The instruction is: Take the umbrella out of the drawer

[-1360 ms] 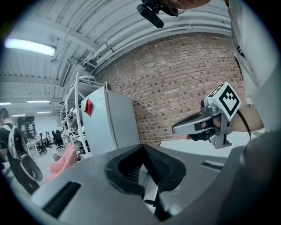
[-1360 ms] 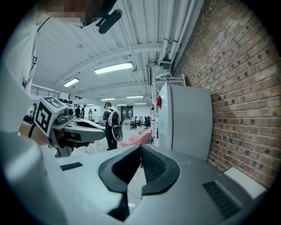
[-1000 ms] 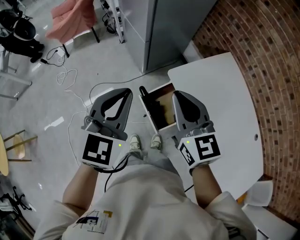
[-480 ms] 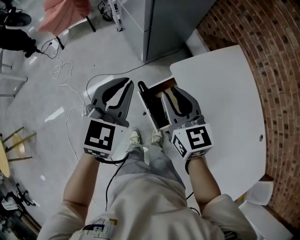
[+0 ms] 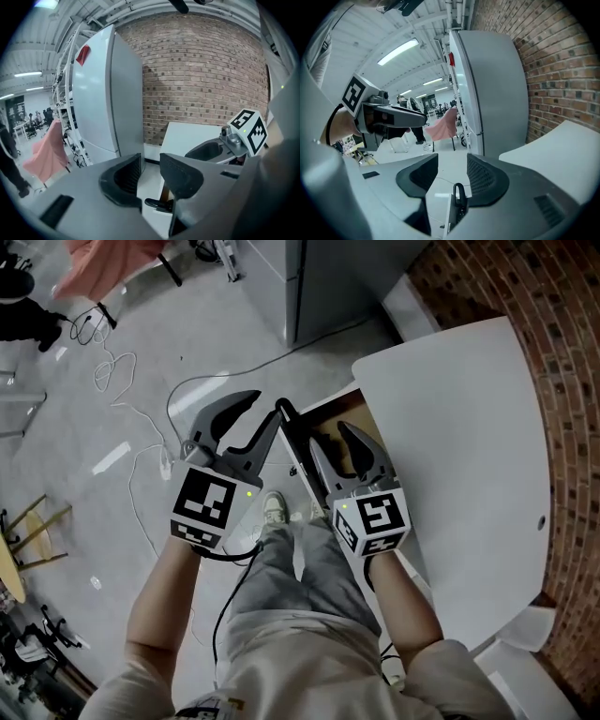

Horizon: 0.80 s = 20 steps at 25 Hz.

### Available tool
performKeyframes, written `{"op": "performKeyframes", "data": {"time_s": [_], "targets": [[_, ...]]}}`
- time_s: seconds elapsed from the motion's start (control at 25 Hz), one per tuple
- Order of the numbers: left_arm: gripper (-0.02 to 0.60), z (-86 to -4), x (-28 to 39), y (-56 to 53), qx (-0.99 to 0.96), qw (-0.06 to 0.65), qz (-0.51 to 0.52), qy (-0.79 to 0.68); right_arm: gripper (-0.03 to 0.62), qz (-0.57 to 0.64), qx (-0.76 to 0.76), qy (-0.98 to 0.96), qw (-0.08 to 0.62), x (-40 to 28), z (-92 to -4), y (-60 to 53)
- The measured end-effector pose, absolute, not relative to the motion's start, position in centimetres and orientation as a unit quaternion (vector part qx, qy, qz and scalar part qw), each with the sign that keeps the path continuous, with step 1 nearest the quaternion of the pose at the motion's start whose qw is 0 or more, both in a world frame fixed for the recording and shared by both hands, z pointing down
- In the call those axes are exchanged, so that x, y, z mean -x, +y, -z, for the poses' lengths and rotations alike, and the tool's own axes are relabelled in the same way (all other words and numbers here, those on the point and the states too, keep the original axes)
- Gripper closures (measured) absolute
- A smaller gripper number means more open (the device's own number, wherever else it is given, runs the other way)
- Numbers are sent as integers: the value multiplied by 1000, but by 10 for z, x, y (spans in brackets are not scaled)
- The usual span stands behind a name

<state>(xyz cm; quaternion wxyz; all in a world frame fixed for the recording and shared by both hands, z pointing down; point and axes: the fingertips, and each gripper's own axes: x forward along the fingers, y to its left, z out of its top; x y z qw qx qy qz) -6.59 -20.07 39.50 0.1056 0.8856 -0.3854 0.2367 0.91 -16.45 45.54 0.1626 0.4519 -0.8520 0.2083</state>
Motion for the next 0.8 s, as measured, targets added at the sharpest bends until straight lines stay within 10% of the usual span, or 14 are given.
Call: {"op": "performKeyframes", "data": {"time_s": [0.8], "targets": [[456, -634, 61, -224, -856, 278, -266, -345, 312, -317, -409, -811, 273, -28, -717, -139]]}}
